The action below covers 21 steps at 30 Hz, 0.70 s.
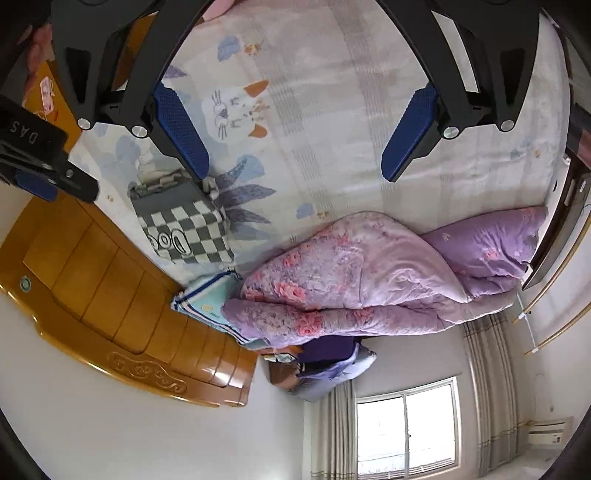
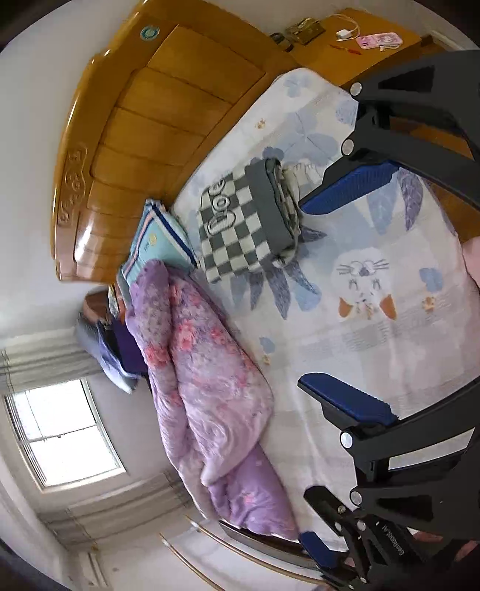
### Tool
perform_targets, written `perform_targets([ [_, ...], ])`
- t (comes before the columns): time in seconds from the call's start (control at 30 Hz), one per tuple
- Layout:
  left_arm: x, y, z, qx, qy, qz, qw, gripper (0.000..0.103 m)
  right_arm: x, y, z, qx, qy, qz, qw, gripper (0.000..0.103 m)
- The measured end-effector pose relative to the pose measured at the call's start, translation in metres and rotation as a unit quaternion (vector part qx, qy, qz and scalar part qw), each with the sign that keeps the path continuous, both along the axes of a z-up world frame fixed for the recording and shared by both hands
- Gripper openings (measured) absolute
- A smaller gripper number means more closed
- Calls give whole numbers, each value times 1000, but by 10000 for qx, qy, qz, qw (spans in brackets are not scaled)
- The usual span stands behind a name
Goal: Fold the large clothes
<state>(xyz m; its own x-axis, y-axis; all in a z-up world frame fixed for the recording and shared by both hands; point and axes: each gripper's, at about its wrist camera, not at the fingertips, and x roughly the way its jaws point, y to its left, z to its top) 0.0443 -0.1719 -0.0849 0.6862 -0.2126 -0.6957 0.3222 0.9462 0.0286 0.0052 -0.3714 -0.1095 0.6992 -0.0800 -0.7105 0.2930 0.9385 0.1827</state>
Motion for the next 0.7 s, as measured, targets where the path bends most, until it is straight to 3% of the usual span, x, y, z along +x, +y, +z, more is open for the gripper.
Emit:
perform_targets([
  [0.7, -12, 5, 2, 25, -61, 70, 10000, 95, -6, 24, -7, -284, 95, 277, 9992, 84],
])
